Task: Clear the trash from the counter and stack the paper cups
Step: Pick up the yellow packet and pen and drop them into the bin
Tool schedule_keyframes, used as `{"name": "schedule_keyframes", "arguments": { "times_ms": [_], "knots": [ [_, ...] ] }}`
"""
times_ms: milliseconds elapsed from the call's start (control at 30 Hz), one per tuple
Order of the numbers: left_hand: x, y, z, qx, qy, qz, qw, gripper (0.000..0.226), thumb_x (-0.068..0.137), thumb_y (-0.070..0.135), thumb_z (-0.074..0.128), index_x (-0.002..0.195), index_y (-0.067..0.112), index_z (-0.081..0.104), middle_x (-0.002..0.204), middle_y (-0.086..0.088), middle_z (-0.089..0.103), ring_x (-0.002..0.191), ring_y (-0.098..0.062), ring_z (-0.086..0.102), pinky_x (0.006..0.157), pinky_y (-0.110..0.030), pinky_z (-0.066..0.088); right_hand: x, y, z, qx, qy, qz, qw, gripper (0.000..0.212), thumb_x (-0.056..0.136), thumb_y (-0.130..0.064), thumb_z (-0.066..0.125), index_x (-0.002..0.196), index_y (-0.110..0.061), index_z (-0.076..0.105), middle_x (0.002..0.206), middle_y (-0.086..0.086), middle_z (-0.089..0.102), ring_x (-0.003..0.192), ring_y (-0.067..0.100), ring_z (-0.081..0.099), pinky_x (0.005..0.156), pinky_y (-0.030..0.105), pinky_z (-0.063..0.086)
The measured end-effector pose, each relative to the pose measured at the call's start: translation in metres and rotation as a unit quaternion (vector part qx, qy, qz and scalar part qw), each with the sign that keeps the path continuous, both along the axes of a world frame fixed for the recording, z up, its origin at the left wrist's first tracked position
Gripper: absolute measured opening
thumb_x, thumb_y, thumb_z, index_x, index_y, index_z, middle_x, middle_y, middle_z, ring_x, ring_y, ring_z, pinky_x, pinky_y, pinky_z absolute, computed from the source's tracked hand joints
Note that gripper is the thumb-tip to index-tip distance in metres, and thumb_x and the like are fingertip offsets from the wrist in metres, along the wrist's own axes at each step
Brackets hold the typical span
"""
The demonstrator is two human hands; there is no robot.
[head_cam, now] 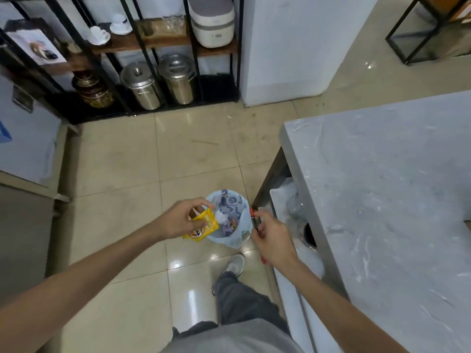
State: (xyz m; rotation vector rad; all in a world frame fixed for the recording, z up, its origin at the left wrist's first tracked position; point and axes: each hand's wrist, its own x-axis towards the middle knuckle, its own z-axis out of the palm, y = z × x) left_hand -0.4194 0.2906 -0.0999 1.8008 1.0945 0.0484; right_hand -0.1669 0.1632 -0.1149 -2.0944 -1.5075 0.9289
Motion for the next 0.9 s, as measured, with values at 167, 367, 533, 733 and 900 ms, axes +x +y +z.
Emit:
{"name": "schedule_keyframes", "arguments": {
  "times_ms": [167, 367, 533, 733, 900],
  "knots": [
    [0.004, 0.017, -0.042, -0.03, 0.027, 0.034, 0.999, 0.047, 0.085, 0.008, 0.075, 0.109, 0.046, 0.062, 0.098, 0.005, 0.064, 0.068, 0.001, 0.06, 0.073, -0.023, 0.056, -0.008, 0.023, -0.038, -0.052, 0.008, -0.034, 0.998, 0.046, 0.091, -0.017, 0.062, 0.135, -0.027, 0.055, 0.078, -0.004, 0.063, 0.077, 0.021, 0.065, 0.072, 0.037, 0.057],
    [0.003, 0.023, -0.098, -0.085, 0.066, 0.1, 0.989, 0.039, 0.089, 0.008, 0.07, 0.118, 0.032, 0.066, 0.1, -0.003, 0.065, 0.069, -0.009, 0.059, 0.062, -0.02, 0.048, -0.022, 0.044, -0.085, -0.112, -0.002, -0.052, 0.992, 0.04, 0.093, -0.019, 0.059, 0.133, -0.019, 0.054, 0.092, 0.011, 0.068, 0.089, 0.03, 0.066, 0.074, 0.041, 0.057],
    [0.001, 0.031, -0.152, -0.115, 0.097, 0.138, 0.979, 0.038, 0.088, 0.006, 0.065, 0.121, 0.026, 0.066, 0.103, -0.009, 0.07, 0.08, -0.023, 0.064, 0.068, -0.026, 0.05, -0.034, 0.056, -0.138, -0.155, 0.021, -0.072, 0.985, 0.035, 0.094, -0.019, 0.058, 0.128, -0.019, 0.053, 0.098, 0.013, 0.07, 0.092, 0.033, 0.068, 0.078, 0.041, 0.058],
    [0.005, 0.046, -0.231, -0.133, 0.153, 0.131, 0.97, 0.038, 0.088, 0.012, 0.061, 0.123, 0.026, 0.065, 0.106, -0.006, 0.07, 0.082, -0.026, 0.066, 0.069, -0.028, 0.053, -0.043, 0.075, -0.21, -0.196, 0.012, -0.107, 0.975, 0.034, 0.093, -0.021, 0.064, 0.125, -0.017, 0.055, 0.106, 0.013, 0.069, 0.093, 0.033, 0.07, 0.08, 0.047, 0.061],
    [0.011, 0.065, -0.303, -0.141, 0.173, 0.099, 0.97, 0.039, 0.087, 0.016, 0.062, 0.125, 0.024, 0.064, 0.108, -0.007, 0.07, 0.093, -0.028, 0.065, 0.084, -0.034, 0.052, -0.048, 0.092, -0.281, -0.224, -0.016, -0.083, 0.971, 0.033, 0.094, -0.021, 0.062, 0.126, -0.014, 0.055, 0.109, 0.016, 0.067, 0.096, 0.035, 0.068, 0.081, 0.047, 0.06]
  ]
}}
